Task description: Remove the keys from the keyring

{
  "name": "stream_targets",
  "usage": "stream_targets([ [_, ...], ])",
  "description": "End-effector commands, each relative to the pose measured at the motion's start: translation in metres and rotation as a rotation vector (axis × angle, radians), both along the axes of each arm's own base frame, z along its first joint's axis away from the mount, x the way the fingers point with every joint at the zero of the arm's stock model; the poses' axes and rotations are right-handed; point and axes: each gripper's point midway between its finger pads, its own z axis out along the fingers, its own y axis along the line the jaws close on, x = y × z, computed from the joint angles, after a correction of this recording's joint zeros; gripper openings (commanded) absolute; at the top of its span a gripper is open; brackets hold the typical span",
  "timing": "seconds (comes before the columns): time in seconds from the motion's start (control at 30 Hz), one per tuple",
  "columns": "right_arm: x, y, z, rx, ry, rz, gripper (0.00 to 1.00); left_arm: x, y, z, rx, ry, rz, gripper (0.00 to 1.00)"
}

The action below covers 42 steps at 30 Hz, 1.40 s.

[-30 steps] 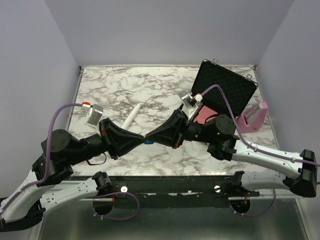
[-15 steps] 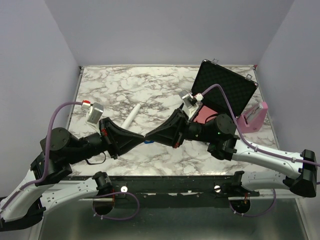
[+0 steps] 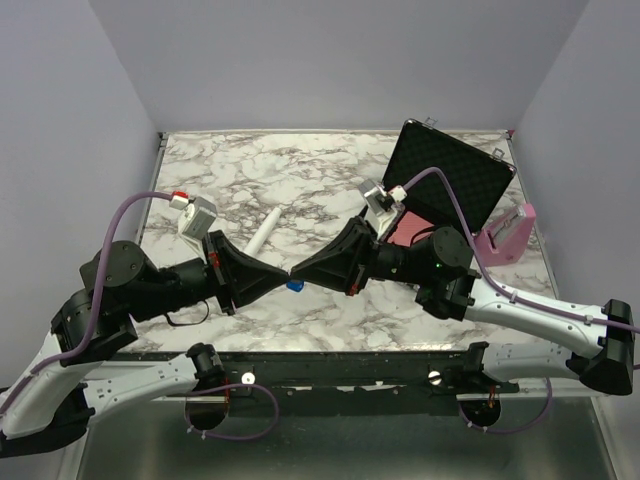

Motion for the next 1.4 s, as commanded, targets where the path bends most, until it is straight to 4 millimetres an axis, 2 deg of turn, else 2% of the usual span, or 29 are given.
stream_targets([
  [0.0, -0.014, 0.001, 0.001, -0.033, -0.028, 0.066, 0.01, 0.006, 0.000, -0.007, 0.088, -0.024, 0.016, 0.00],
  [0.37, -0.016, 0.007, -0.010, -0.100, -0.026, 0.091, 0.01, 0.007, 0.010, -0.014, 0.209, -0.052, 0.021, 0.00],
  [0.93, -0.030, 0.009, -0.017, -0.145, -0.041, 0.194, 0.01, 0.002, 0.018, -0.017, 0.332, -0.122, -0.033, 0.00],
  [0.97, -0.031, 0.010, -0.017, -0.146, -0.042, 0.198, 0.01, 0.003, 0.019, -0.015, 0.329, -0.125, -0.025, 0.07],
  [1.07, -0.033, 0.009, -0.019, -0.153, -0.045, 0.211, 0.01, 0.003, 0.020, -0.009, 0.296, -0.121, -0.008, 0.39],
  [1.17, -0.034, 0.009, -0.021, -0.164, -0.045, 0.219, 0.01, 0.004, 0.023, 0.000, 0.246, -0.115, 0.020, 0.64],
  [1.27, -0.032, 0.008, -0.020, -0.161, -0.046, 0.203, 0.01, 0.011, 0.030, 0.005, 0.199, -0.091, 0.099, 0.71],
  [1.37, -0.030, 0.007, -0.015, -0.137, -0.043, 0.180, 0.01, 0.014, 0.038, 0.017, 0.087, -0.075, 0.158, 0.66],
])
